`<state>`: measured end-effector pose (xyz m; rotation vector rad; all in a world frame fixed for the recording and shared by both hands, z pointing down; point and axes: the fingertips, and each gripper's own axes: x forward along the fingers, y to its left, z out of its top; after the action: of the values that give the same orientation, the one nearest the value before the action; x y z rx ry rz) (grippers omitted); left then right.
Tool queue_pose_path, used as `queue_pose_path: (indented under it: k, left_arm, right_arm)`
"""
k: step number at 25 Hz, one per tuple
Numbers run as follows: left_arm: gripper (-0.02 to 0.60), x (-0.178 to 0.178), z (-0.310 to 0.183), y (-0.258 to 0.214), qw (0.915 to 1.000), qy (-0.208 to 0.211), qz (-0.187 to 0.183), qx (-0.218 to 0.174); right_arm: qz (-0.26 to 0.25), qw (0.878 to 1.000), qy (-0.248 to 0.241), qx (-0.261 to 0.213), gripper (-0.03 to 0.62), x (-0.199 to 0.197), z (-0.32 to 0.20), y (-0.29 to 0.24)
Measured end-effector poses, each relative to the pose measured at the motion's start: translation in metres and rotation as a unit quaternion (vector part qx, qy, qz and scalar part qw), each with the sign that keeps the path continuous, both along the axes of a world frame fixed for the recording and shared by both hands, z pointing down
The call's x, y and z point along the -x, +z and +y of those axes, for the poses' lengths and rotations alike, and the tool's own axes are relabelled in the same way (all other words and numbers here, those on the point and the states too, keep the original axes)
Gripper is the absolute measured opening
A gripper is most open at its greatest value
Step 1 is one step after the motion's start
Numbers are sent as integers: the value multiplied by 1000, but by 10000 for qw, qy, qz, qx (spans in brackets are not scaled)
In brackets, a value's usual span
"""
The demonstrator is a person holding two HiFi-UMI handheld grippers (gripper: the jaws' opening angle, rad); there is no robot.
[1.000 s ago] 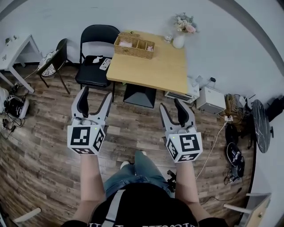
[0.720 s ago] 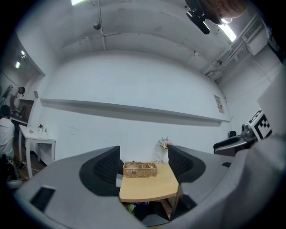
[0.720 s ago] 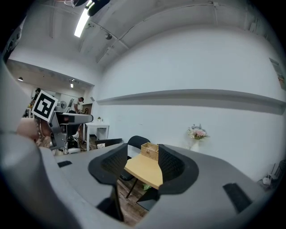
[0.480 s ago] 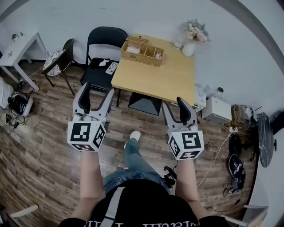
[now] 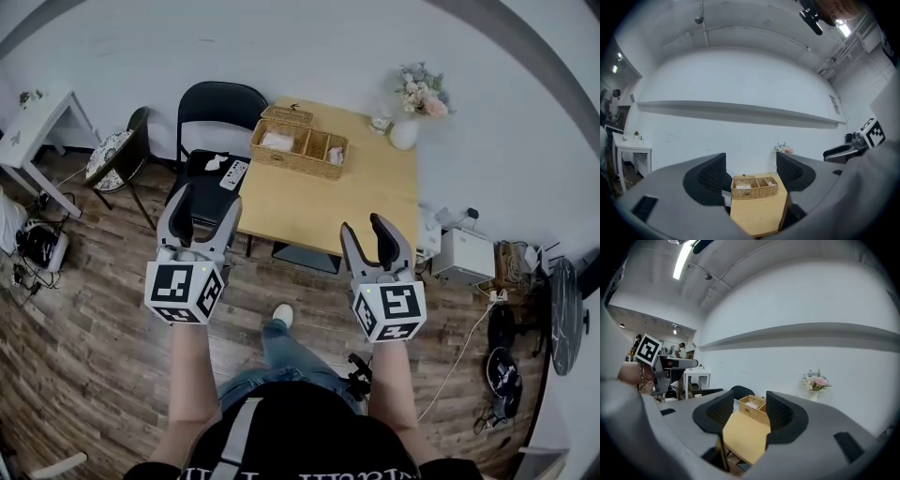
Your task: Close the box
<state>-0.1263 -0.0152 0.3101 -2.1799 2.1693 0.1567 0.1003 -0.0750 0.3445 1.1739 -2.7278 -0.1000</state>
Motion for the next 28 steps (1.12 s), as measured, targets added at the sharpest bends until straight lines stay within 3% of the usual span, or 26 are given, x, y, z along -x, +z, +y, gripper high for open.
queue_pose_path:
  k: [14, 28]
  left_arm:
    - [325, 47, -155, 9, 9995, 88, -84, 291]
    - [325, 53, -204, 38, 9982, 225, 47, 558]
  right_arm:
    - [-19, 9999, -43, 156, 210, 52, -157, 6]
    - [29, 9985, 278, 462, 209, 40, -194, 34]
